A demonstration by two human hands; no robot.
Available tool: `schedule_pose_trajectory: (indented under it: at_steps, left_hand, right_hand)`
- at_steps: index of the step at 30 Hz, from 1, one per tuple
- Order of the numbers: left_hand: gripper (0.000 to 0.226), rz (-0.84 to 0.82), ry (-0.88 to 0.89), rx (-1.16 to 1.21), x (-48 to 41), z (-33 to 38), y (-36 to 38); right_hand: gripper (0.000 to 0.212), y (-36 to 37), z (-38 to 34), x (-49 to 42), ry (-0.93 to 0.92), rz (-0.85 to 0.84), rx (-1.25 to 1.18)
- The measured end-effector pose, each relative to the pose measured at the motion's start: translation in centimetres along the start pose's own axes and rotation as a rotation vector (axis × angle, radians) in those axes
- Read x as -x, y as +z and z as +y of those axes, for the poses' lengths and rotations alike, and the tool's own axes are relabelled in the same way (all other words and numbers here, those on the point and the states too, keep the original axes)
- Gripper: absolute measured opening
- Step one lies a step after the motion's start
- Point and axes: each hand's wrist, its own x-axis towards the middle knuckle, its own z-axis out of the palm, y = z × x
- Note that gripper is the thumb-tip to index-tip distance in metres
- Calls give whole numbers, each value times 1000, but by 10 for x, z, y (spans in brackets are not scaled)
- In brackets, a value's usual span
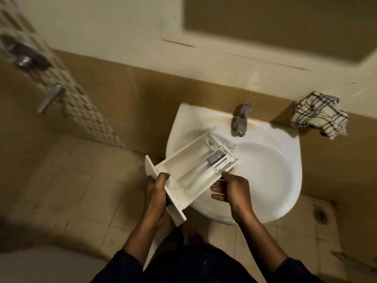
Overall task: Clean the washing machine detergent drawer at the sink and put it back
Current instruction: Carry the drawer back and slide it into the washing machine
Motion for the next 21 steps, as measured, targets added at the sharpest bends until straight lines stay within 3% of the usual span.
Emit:
schedule_pose_trajectory:
  at_steps: [5, 8, 10, 13, 17, 21]
  left_hand:
    - [31, 150, 71, 176, 38, -14, -38]
    - [44, 201, 72, 254, 67, -33, -62]
    - [48, 265, 71, 283, 84, -49, -76]
    - [37, 368, 73, 368, 107, -67, -100]
    - [46, 487, 69, 459, 144, -101, -134]
    - [29, 664, 127, 559, 186, -136, -167]
  right_hand:
    - [16, 11, -22, -17, -137, -89, 4]
    - [10, 26, -25, -18, -164, -243, 76]
    - [18, 40, -22, -11, -171, -331, 150]
    - [20, 64, -13, 1, -193, -470, 266]
    - [8, 105, 13, 29, -264, -647, 415]
    - [14, 152, 49, 74, -221, -812, 506]
